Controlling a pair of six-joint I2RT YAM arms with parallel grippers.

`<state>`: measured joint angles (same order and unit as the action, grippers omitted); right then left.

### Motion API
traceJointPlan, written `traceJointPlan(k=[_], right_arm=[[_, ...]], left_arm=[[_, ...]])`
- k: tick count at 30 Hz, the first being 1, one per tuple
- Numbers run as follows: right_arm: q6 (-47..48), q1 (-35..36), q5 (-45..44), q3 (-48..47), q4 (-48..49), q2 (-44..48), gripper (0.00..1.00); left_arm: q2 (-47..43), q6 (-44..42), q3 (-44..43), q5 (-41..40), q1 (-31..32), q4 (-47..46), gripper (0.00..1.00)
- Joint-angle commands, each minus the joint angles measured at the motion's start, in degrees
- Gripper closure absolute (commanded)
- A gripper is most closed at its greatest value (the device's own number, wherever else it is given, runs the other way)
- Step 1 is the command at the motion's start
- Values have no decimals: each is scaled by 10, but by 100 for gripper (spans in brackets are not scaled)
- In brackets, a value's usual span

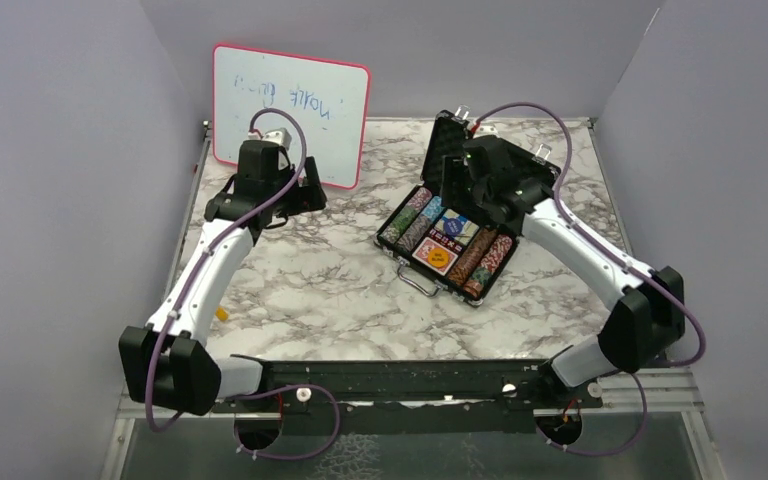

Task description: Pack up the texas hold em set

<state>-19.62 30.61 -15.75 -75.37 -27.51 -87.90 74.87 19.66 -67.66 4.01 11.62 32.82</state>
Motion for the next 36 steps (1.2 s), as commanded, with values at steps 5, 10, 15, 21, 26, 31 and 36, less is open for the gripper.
traceJointPlan(k=[5,10,15,21,26,31,36], right_arm=[[95,-5,55,61,101,94,28],[118,-5,38,34,67,118,27],[133,-5,-18,-40,10,121,17],[154,-5,-94,-57,12,128,11],[172,-10,-130,-99,-3,85,8],[196,-56,-100,-124,9,38,10],[237,-88,-70,-155,13,-15,10]], left_arm=[[-117,-28,95,-89,-15,-80,1],[-148,22,98,-94,-19,-119,1],[-166,79,109,-40,-19,-181,1],[-190,116,124,41,-19,-208,1],[-185,132,145,112,-19,-266,1],[-150,92,131,111,-19,-278,2],[-118,63,110,127,-19,-277,3]])
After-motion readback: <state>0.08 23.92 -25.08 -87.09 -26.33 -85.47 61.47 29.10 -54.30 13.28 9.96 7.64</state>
